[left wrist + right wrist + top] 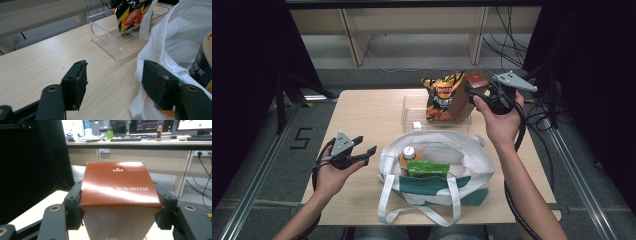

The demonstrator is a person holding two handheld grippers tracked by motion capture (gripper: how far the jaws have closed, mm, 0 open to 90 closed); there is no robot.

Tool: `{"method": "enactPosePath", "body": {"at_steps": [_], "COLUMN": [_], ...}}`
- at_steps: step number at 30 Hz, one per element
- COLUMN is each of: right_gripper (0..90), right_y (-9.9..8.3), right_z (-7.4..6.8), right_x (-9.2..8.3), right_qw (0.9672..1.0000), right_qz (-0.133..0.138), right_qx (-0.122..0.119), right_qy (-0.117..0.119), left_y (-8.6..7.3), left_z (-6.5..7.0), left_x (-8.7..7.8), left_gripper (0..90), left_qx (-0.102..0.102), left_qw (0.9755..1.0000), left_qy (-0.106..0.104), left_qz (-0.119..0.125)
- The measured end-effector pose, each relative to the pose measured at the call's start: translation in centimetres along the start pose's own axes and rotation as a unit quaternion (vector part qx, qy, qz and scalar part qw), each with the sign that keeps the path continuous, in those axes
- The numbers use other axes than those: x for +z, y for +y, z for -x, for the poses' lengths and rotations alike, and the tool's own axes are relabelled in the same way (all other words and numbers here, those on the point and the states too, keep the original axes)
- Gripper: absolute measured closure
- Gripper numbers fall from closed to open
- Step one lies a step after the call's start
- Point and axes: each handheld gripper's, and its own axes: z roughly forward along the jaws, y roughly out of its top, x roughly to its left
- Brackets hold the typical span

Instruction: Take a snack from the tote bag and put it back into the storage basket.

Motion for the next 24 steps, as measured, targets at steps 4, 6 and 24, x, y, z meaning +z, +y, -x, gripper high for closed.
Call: {"method": "enactPosePath", "body": {"at_steps": [4, 6, 24], "right_gripper": [39.1, 39.1, 39.0], "right_y": [-0.1, -0.2, -1.3], "right_z": [0.0, 0.1, 0.3], "right_x": [0.4, 0.6, 2.4], "right_qw": [1.0000, 0.9999, 0.9997], "right_qz": [-0.001, -0.002, -0.013], "right_qx": [-0.006, -0.013, -0.015], "right_qy": [0.000, -0.002, -0.017], "left_y": [0.0, 0.0, 0.0], "left_z": [0.1, 0.2, 0.1], "left_x": [0.0, -0.1, -0.2], "left_gripper": [36.6, 36.6, 36.6], "left_qx": [0.000, -0.003, -0.006], "left_qw": [1.0000, 1.0000, 1.0000], "left_qy": [0.000, 0.003, 0.003], "left_qz": [0.000, -0.003, -0.003]}}
